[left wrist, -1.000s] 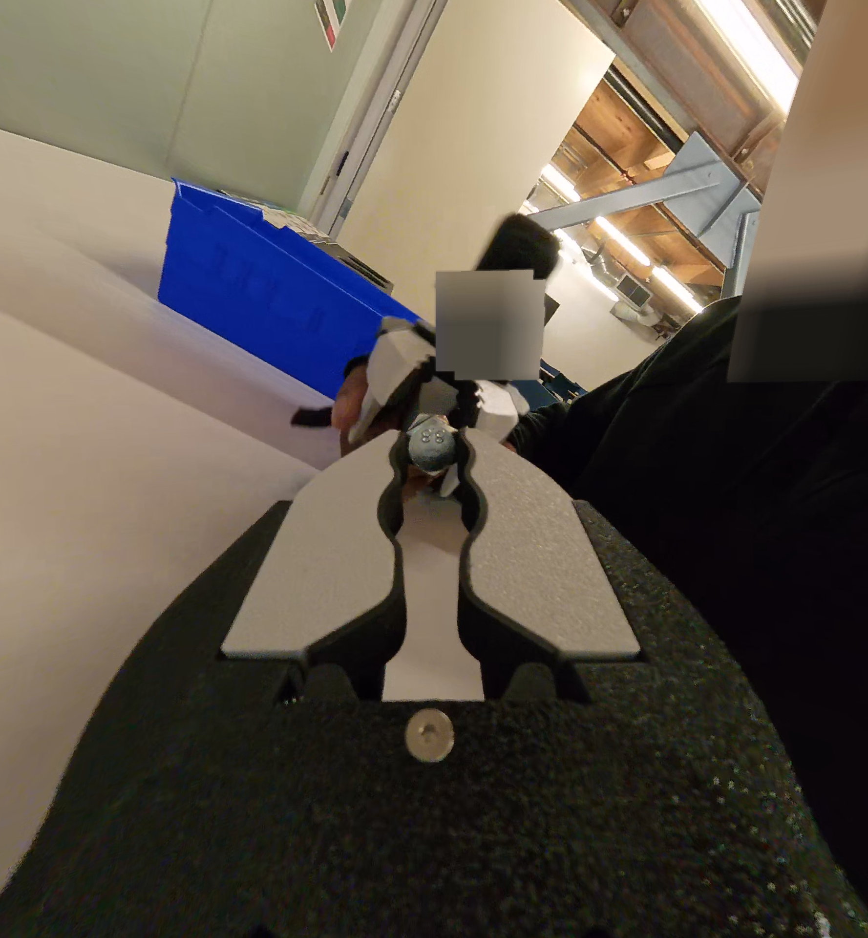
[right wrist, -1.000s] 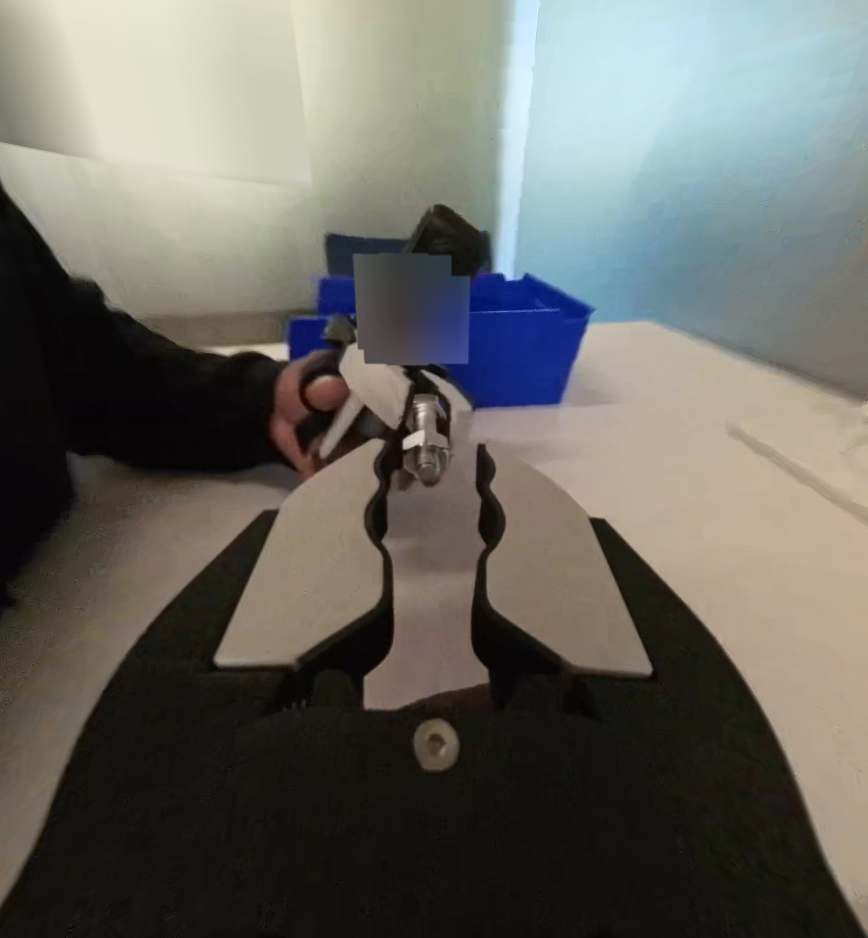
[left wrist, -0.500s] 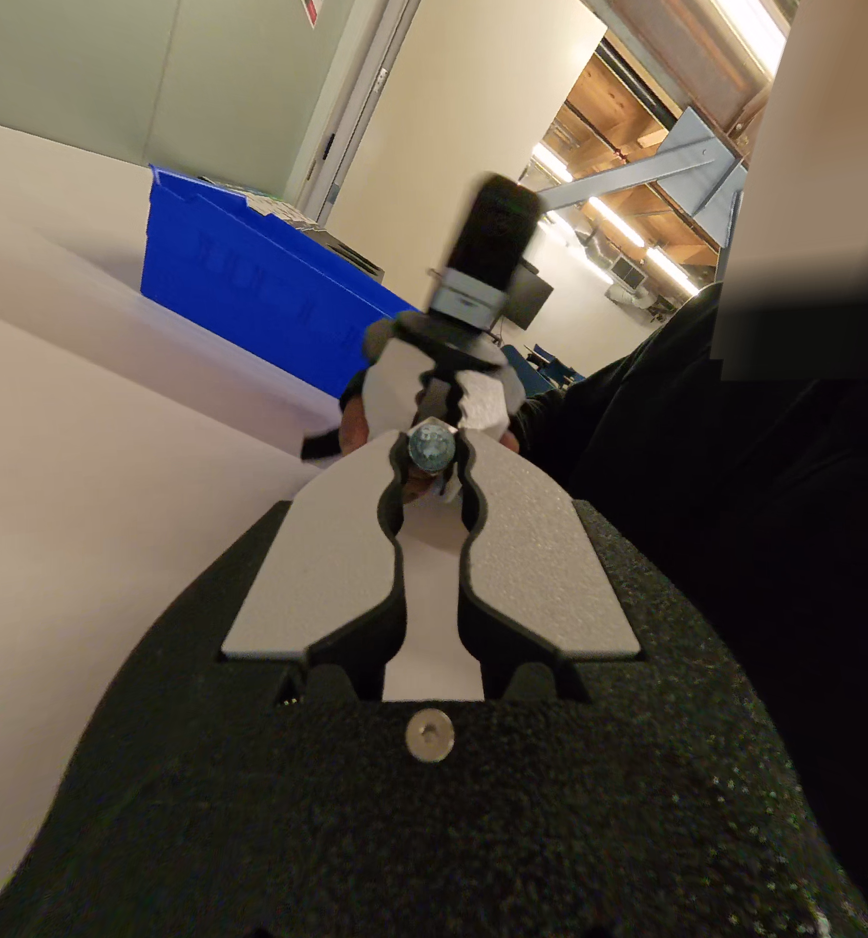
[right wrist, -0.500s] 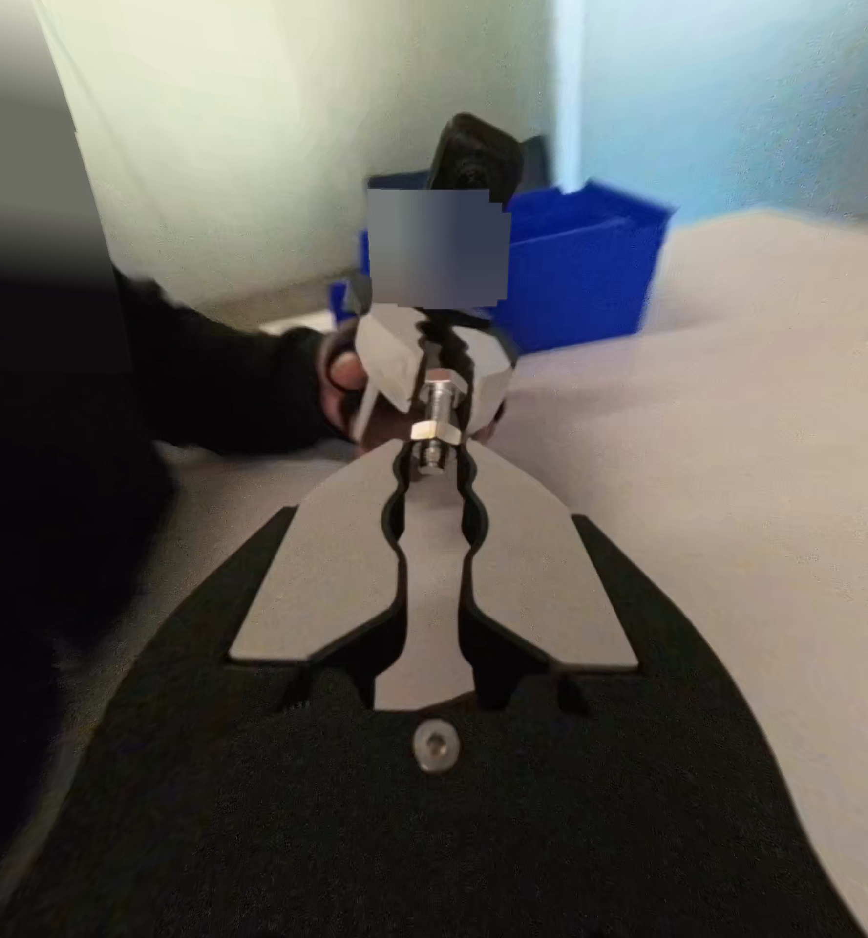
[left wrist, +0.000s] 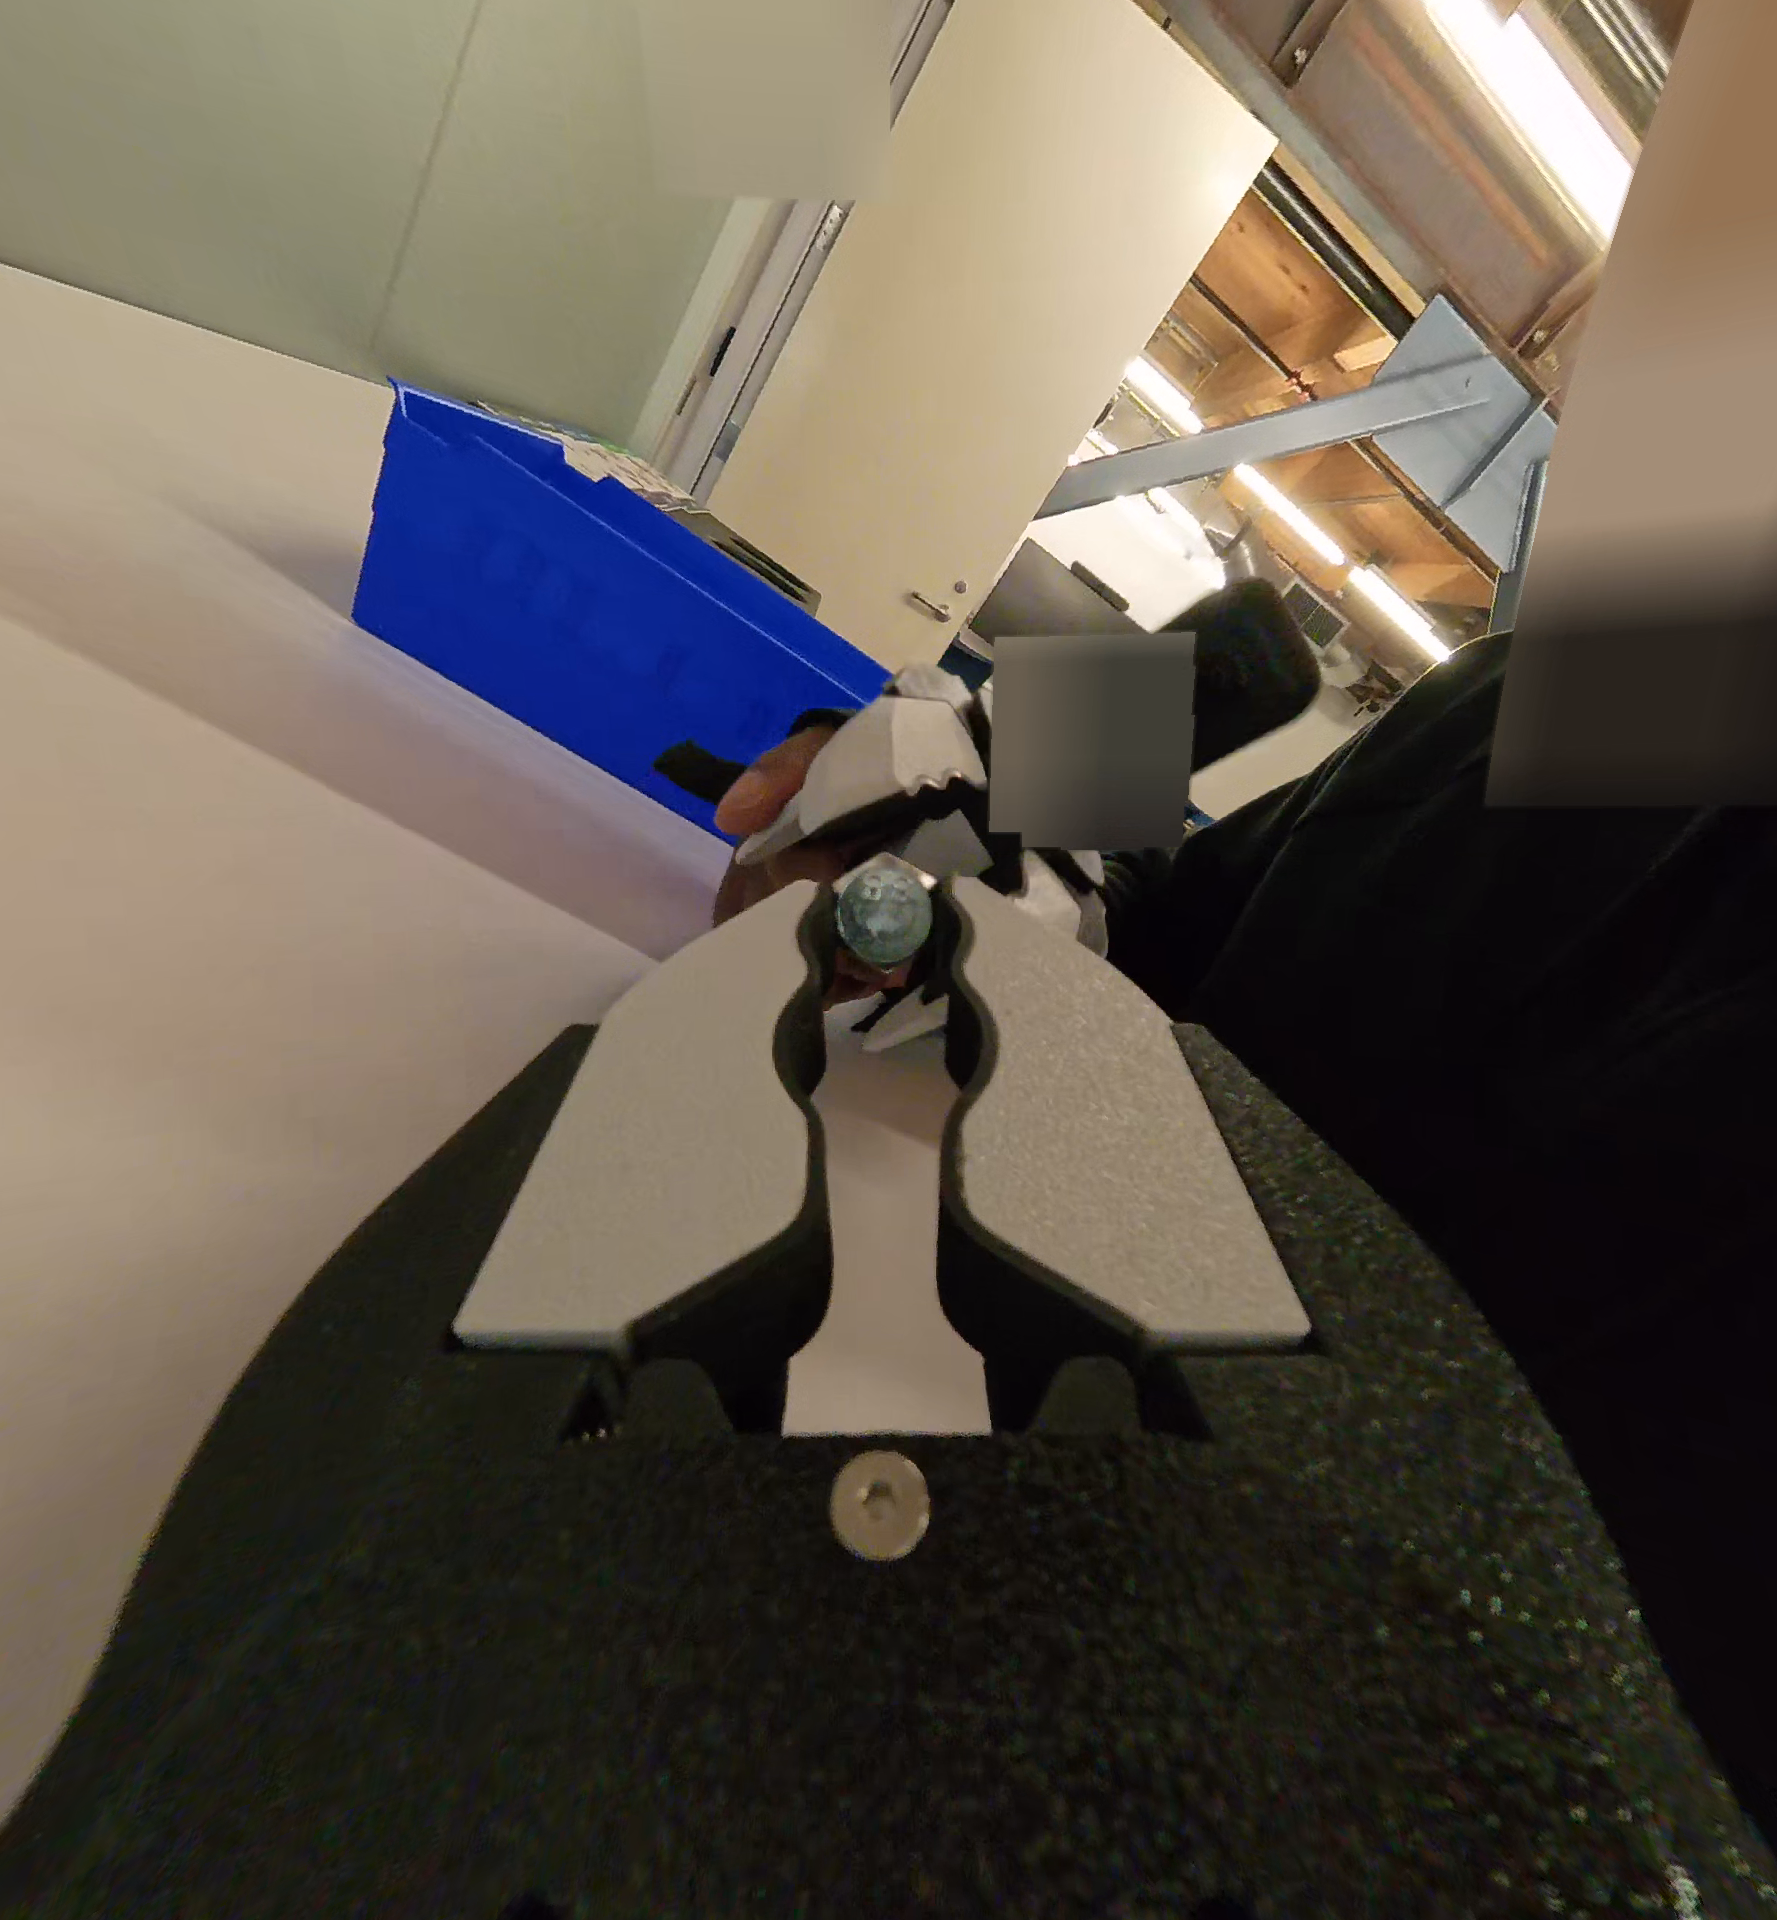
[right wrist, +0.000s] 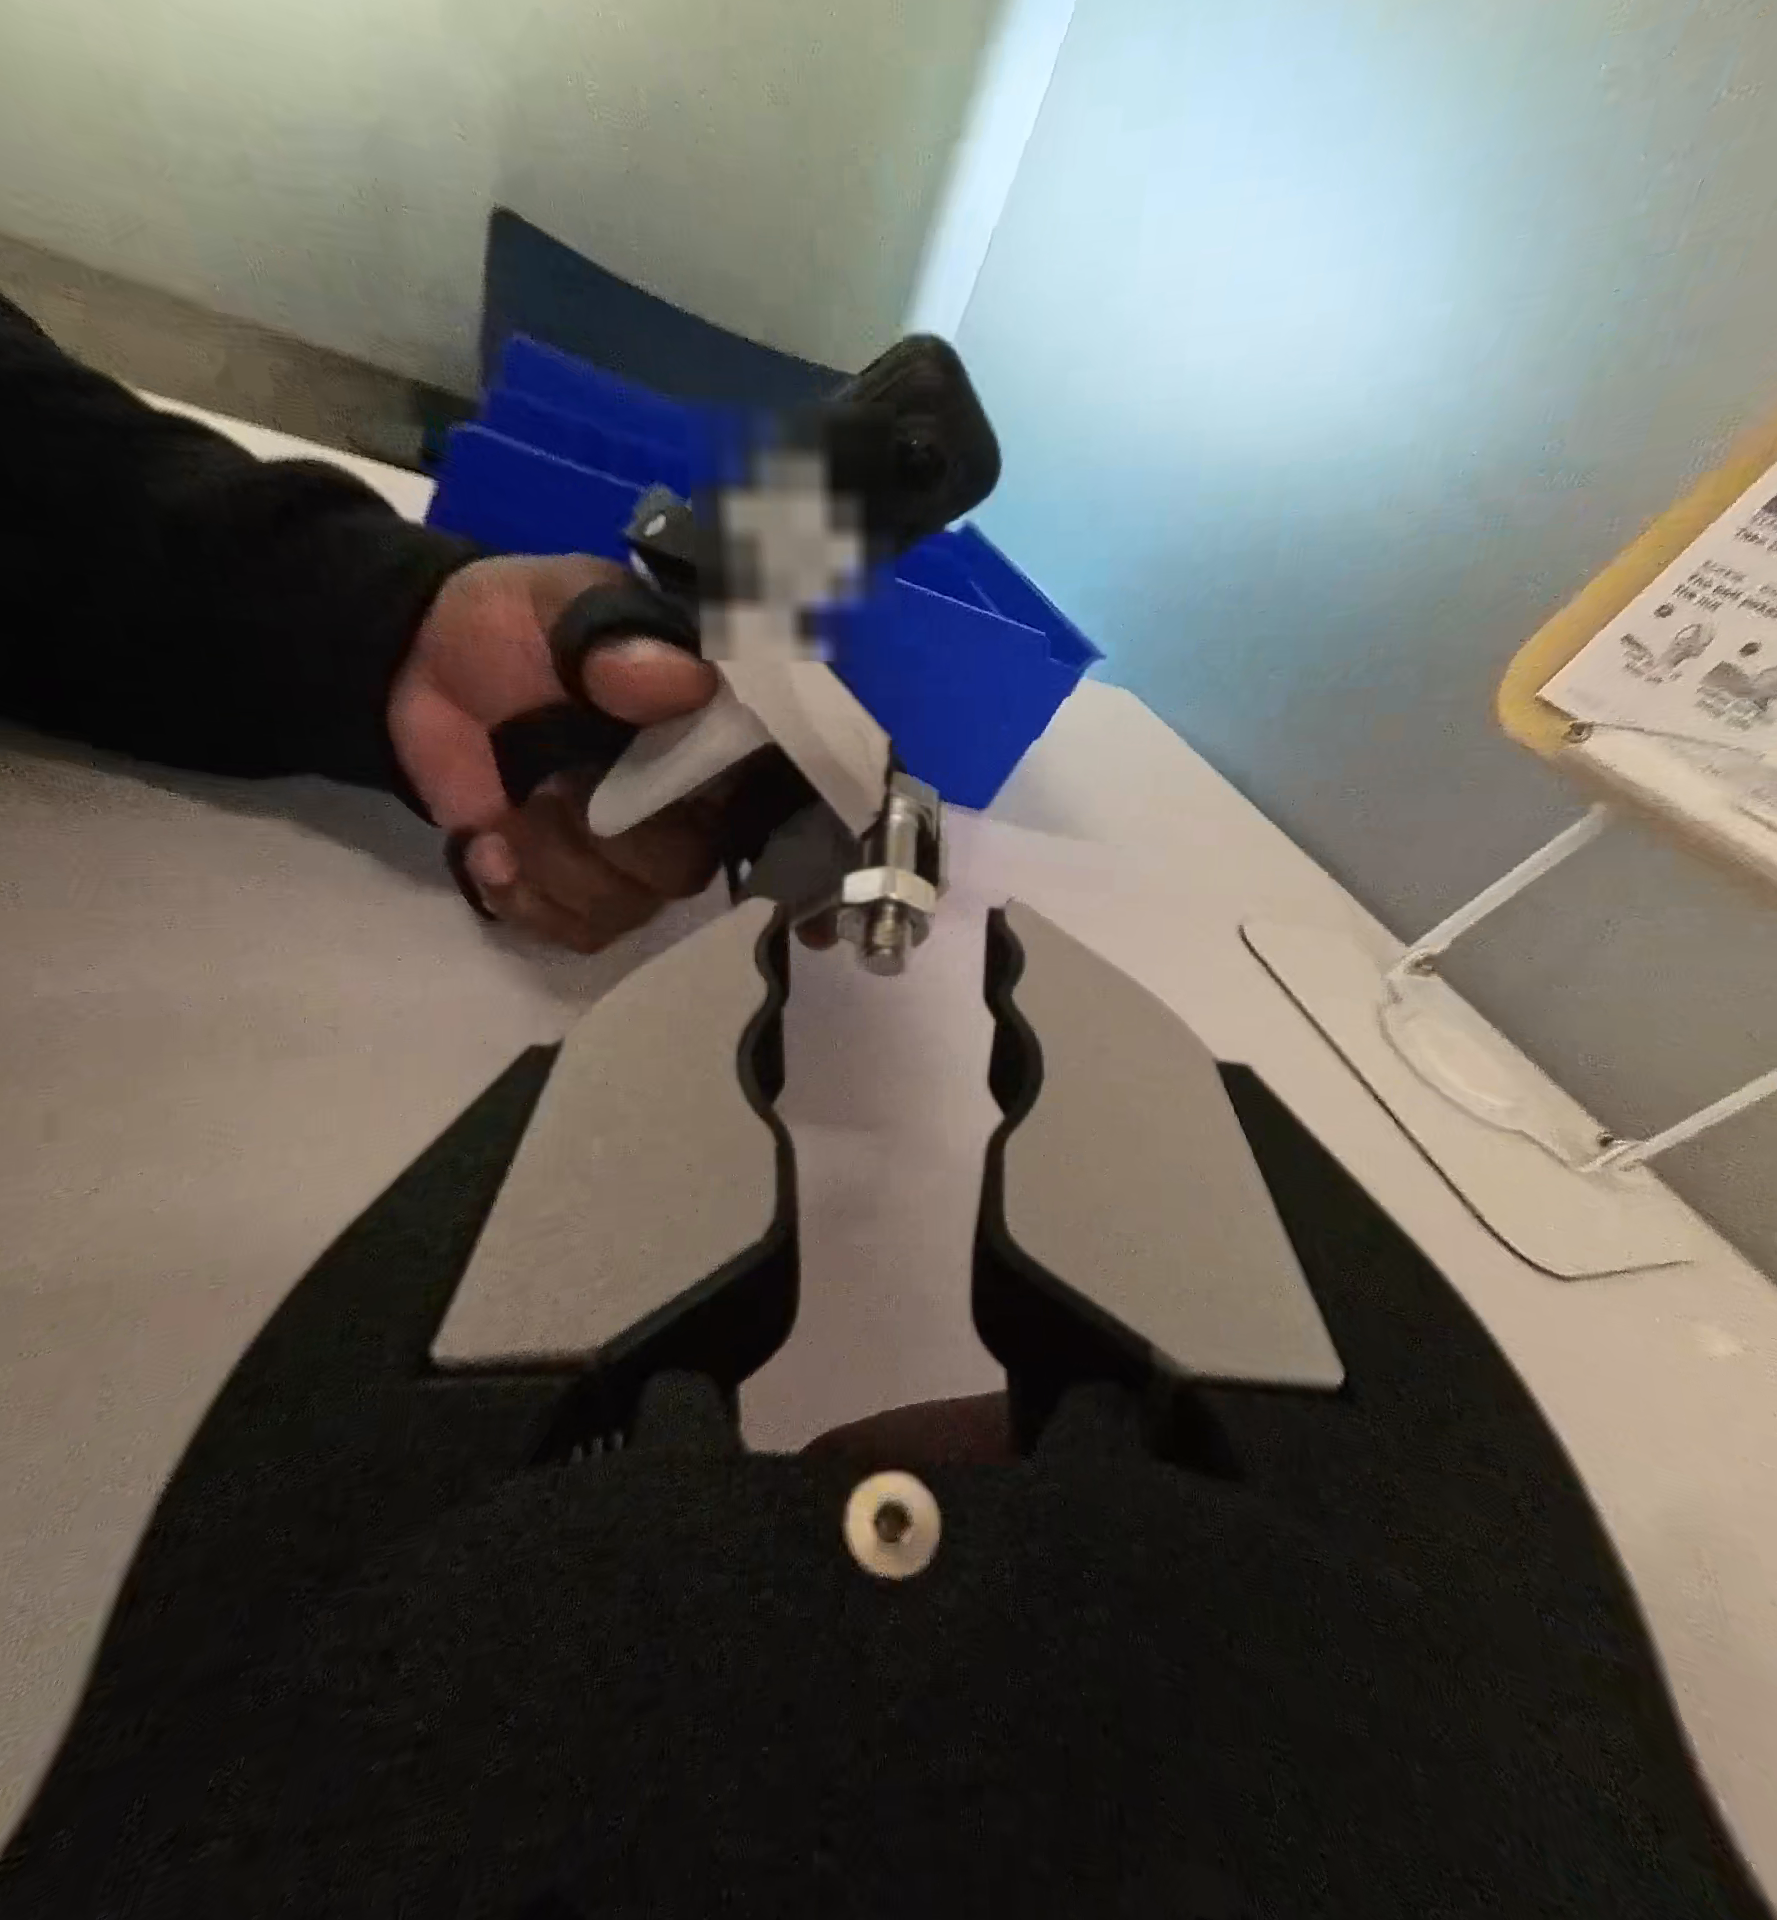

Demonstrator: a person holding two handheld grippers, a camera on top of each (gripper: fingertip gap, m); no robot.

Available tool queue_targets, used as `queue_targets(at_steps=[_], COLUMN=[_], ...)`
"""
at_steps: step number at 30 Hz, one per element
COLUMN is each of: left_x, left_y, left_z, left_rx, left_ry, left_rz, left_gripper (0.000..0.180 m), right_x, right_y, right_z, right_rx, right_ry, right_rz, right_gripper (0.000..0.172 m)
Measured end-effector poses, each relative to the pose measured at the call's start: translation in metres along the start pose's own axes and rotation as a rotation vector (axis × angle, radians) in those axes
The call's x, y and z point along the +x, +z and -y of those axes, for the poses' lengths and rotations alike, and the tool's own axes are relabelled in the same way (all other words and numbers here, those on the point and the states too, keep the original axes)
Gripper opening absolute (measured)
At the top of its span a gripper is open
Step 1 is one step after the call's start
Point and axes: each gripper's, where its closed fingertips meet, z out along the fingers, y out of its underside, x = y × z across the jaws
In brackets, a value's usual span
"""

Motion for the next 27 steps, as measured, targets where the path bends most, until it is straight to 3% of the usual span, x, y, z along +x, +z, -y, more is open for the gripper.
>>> queue_targets(at_steps=[5, 12, 19, 21, 24, 27], left_x=[0.000, 0.004, 0.011, 0.010, 0.008, 0.009], left_y=[0.001, 0.002, -0.007, -0.006, -0.001, 0.003], left_z=[-0.003, -0.002, 0.021, 0.017, 0.006, 0.000], left_rx=[-0.014, -0.008, 0.139, 0.108, 0.045, 0.005], left_ry=[0.002, 0.002, -0.034, -0.018, 0.007, 0.030], left_rz=[0.002, -0.034, -0.097, -0.088, -0.066, -0.058], left_gripper=[0.017, 0.018, 0.034, 0.034, 0.033, 0.031], right_x=[-0.001, -0.002, 0.026, 0.047, 0.097, 0.148], right_y=[0.002, 0.000, -0.018, -0.044, -0.119, -0.199], right_z=[-0.002, 0.004, 0.031, 0.054, 0.089, 0.065], right_rx=[-0.026, -0.019, -0.036, -0.040, -0.068, -0.299], right_ry=[-0.086, 0.002, -0.043, -0.045, -0.088, -0.057], right_rz=[-0.058, 0.001, -0.147, -0.258, -0.507, -0.695], right_gripper=[0.019, 0.018, 0.018, 0.018, 0.018, 0.018])
